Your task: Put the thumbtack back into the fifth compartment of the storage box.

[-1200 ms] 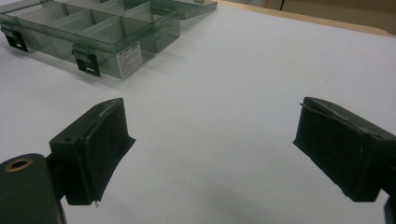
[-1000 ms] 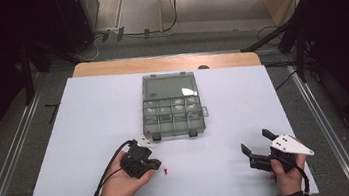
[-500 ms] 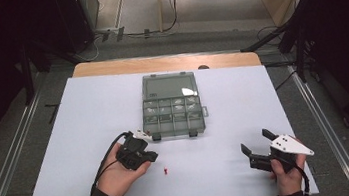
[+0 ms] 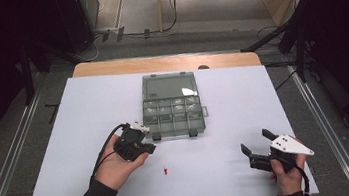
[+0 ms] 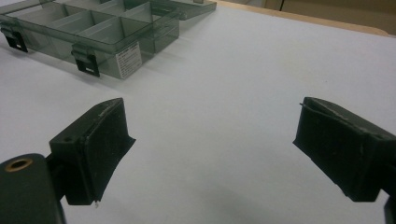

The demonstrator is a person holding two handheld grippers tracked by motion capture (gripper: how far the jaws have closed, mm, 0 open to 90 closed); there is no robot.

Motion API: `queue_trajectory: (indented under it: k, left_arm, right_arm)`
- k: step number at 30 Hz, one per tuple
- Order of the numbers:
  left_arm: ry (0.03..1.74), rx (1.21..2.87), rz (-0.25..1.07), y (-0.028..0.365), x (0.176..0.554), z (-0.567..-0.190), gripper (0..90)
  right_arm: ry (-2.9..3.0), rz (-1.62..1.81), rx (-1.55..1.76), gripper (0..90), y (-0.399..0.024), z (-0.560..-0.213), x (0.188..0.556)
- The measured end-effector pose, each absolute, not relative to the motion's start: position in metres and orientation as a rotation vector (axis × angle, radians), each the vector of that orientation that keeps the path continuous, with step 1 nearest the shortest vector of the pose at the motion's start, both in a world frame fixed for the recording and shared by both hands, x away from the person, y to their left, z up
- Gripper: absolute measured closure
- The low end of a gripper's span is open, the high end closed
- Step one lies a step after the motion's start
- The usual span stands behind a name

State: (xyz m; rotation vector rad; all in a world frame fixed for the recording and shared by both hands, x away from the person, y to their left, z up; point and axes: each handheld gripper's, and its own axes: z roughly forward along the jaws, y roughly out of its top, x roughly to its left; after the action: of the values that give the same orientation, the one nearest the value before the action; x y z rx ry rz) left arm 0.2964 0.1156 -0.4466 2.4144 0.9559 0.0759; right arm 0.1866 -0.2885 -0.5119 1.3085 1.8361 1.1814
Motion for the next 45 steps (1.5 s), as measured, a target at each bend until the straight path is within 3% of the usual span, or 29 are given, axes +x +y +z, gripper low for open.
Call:
queue_trajectory:
  k: [45]
  left_arm:
    - [1.000,2.396,0.118,0.111,0.349,-0.429,84.6]
  right_arm:
    - [1.840,1.186,1.298,10.1,-0.289,-0.513,0.187]
